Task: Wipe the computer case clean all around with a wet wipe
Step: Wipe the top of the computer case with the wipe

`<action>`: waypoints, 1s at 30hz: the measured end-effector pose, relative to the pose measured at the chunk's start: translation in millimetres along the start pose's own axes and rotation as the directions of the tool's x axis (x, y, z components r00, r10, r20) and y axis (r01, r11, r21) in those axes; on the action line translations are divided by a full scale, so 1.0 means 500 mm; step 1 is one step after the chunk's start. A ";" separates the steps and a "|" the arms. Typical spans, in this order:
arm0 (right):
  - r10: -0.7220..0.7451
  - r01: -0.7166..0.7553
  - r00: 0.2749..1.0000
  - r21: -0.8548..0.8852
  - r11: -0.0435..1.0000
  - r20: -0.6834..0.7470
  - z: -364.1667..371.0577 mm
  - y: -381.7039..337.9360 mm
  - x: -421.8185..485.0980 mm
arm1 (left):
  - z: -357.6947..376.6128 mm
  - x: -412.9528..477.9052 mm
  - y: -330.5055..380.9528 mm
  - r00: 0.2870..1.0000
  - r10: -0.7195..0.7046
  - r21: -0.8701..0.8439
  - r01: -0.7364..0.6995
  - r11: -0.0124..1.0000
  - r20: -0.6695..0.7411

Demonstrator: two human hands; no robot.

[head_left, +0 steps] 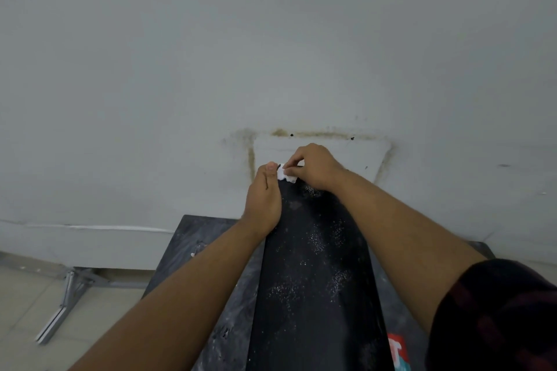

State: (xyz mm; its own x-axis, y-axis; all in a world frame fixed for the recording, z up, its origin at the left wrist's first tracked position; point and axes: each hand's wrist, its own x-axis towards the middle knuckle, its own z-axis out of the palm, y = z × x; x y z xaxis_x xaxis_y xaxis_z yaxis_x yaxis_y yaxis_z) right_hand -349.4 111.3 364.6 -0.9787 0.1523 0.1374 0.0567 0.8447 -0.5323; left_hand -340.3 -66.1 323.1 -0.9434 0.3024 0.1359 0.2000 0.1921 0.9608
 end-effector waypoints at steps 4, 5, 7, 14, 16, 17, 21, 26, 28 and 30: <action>0.077 -0.090 0.990 -0.105 0.990 -0.116 0.007 -0.007 0.007 | 0.003 0.004 -0.006 1.000 -0.012 0.061 0.014 0.998 -0.028; 0.048 -0.054 0.995 -0.067 0.996 -0.090 0.007 -0.007 0.007 | 0.004 0.007 -0.012 0.999 -0.004 0.086 0.007 0.996 -0.039; -0.019 0.019 1.000 0.002 1.000 -0.010 0.013 -0.011 0.005 | 0.003 0.013 -0.020 0.999 0.004 0.121 0.002 0.993 -0.050; 0.002 -0.002 0.999 -0.001 1.000 -0.044 0.017 -0.001 0.011 | -0.001 0.018 -0.022 0.999 -0.025 0.145 0.031 0.989 -0.037; -0.002 0.001 0.999 -0.019 1.000 -0.042 0.020 0.000 0.014 | -0.001 0.018 -0.021 0.999 -0.033 0.135 0.037 0.990 -0.033; 0.046 -0.051 0.995 -0.054 0.997 -0.086 0.023 0.001 0.017 | -0.001 0.017 -0.020 0.999 -0.035 0.133 0.039 0.990 -0.033; -0.005 0.005 0.999 0.006 1.000 -0.037 0.021 0.002 0.016 | -0.004 0.011 -0.013 1.000 -0.015 0.151 0.019 0.988 -0.024; 0.118 -0.130 0.984 -0.083 0.988 -0.134 0.032 -0.007 0.024 | -0.002 0.011 -0.014 0.999 -0.045 0.037 0.045 0.998 -0.002; 0.065 -0.069 0.995 -0.043 0.997 -0.075 0.034 -0.010 0.026 | -0.003 0.009 -0.013 0.999 -0.034 0.054 0.034 0.998 0.001; -0.001 0.001 1.000 -0.009 1.000 -0.007 0.032 -0.018 0.024 | -0.004 0.009 -0.012 1.000 -0.029 0.082 0.028 0.996 0.000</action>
State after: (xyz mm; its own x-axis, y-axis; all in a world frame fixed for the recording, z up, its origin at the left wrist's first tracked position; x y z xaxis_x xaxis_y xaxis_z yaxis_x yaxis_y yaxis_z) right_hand -364.8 97.1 357.6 -0.9774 0.1553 0.1437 0.0578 0.8494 -0.5246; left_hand -346.2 -67.8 318.5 -0.9489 0.2965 0.1085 0.1941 0.2768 0.9411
